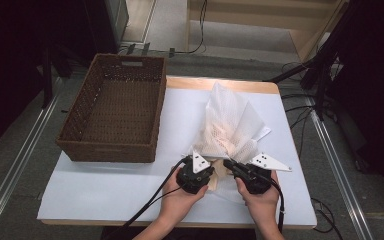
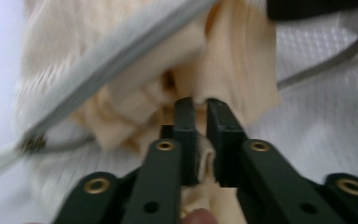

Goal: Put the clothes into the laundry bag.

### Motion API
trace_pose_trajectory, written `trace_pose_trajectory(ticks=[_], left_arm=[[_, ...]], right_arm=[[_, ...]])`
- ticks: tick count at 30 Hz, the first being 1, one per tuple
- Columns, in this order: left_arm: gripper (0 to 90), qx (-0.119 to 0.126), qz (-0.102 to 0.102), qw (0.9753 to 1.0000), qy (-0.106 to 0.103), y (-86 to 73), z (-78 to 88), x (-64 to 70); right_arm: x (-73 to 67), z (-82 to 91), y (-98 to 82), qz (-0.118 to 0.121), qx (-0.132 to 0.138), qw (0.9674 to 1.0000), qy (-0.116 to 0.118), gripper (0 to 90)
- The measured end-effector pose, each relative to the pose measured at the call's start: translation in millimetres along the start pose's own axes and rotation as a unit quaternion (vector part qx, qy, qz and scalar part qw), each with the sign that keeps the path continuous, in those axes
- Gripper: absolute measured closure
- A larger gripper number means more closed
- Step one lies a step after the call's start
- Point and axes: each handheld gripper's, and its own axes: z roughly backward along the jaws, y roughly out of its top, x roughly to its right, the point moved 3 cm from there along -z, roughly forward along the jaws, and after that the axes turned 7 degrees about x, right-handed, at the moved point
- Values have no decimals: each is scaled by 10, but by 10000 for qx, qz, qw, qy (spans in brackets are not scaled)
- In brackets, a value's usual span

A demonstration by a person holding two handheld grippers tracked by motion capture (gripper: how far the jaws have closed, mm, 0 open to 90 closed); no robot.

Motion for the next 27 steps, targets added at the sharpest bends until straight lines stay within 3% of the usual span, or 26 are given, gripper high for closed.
trace_pose_trajectory(ticks=[5, 7, 10, 11, 13, 14, 15, 17, 18, 22, 23, 24, 25, 27], left_arm=[[866, 0, 87, 10000, -41, 39, -53, 9], [698, 48, -50, 9999, -94, -10, 3, 3], [613, 41, -51, 9999, -77, -66, 51, -25], [560, 6, -77, 10000, 13, -97, 79, -38], [467, -100, -112, 9998, 163, -165, 155, -70], [467, -164, -89, 9996, 205, -193, 176, -84], [406, -308, -66, 9991, 285, -243, 194, -104], [372, -615, -9, 9977, 298, -348, 189, -126], [365, -551, -54, 9980, 313, -360, 193, -120], [536, -532, -207, 9981, 250, -362, 205, -78], [671, -520, -253, 9980, 245, -356, 203, -64], [671, -496, -311, 9979, 284, -348, 203, -53], [784, -505, -348, 9977, 278, -339, 199, -48], [815, -410, -185, 9990, 62, -284, 184, -41]], right_arm=[[21, 8, -3, -27, 7, 10000, -17, 894], [65, 18, -16, -45, -12, 10000, -25, 894], [106, 12, -35, -90, -17, 9999, -58, 894], [118, 10, -43, -90, -29, 9999, -73, 894], [128, 10, -52, -72, -35, 9999, -102, 894], [128, 10, -52, -72, -35, 9999, -102, 894], [122, 9, -46, -56, -35, 9999, -119, 894], [122, 1, -48, -69, -45, 9999, -121, 894], [121, -3, -52, -56, -60, 9999, -127, 894], [100, -14, -56, -6, -62, 9999, -127, 894], [86, -16, -60, 19, -77, 9999, -111, 894], [86, -16, -60, 19, -77, 9999, -111, 894], [71, -16, -59, 7, -74, 9999, -104, 894], [64, -15, -53, 21, -59, 9999, -79, 894]])
